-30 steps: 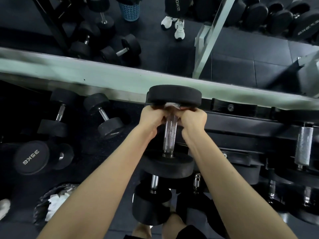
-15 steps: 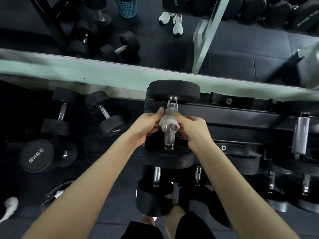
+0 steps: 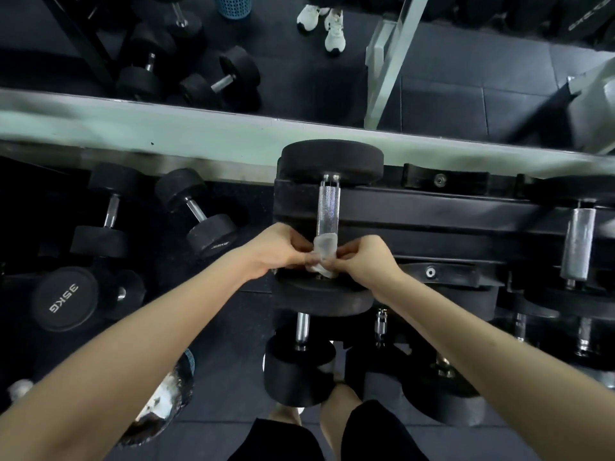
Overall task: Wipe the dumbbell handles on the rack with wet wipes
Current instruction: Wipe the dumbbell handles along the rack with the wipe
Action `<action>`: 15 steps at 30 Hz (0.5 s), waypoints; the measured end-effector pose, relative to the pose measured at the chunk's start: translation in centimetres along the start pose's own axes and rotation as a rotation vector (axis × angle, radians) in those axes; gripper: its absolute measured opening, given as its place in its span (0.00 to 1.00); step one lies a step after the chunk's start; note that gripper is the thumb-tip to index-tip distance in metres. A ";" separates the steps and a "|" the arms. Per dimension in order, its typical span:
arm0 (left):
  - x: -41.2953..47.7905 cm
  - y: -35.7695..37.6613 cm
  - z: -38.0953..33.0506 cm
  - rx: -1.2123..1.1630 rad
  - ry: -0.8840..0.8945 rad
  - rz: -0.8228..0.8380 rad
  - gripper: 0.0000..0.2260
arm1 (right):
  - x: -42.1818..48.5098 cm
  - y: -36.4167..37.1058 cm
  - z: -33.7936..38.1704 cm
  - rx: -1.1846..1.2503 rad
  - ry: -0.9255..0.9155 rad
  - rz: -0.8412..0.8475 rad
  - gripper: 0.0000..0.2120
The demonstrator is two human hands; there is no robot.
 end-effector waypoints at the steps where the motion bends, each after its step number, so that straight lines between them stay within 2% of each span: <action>1: 0.2 -0.1 -0.2 -0.075 0.012 0.002 0.11 | 0.1 -0.2 0.3 0.015 0.000 0.007 0.12; 3: 0.4 -0.4 -0.9 -0.260 0.059 -0.051 0.08 | 0.4 -0.7 1.1 0.089 -0.028 0.007 0.13; 6: 0.4 -0.5 -1.1 -0.429 0.114 -0.150 0.09 | 0.8 -0.8 1.1 0.154 -0.099 -0.002 0.15; 9: 0.3 0.2 -0.4 -0.241 0.098 -0.112 0.10 | 0.8 -0.2 0.2 0.014 -0.100 0.046 0.11; 12: 0.5 0.7 0.2 -0.015 0.055 -0.009 0.14 | 0.7 0.3 -0.1 -0.095 -0.073 0.155 0.13; 15: 0.7 0.6 0.2 -0.144 0.054 -0.034 0.10 | 0.6 0.1 -0.2 0.022 -0.034 0.154 0.10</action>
Point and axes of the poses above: each hand's wrist, its own x-axis towards the middle knuckle, its own y-axis out of the palm, z = x × y, the point moved 6 cm from there along x, towards the middle knuckle, and after that the axes turned 4 degrees about y, right-handed, at the moved point
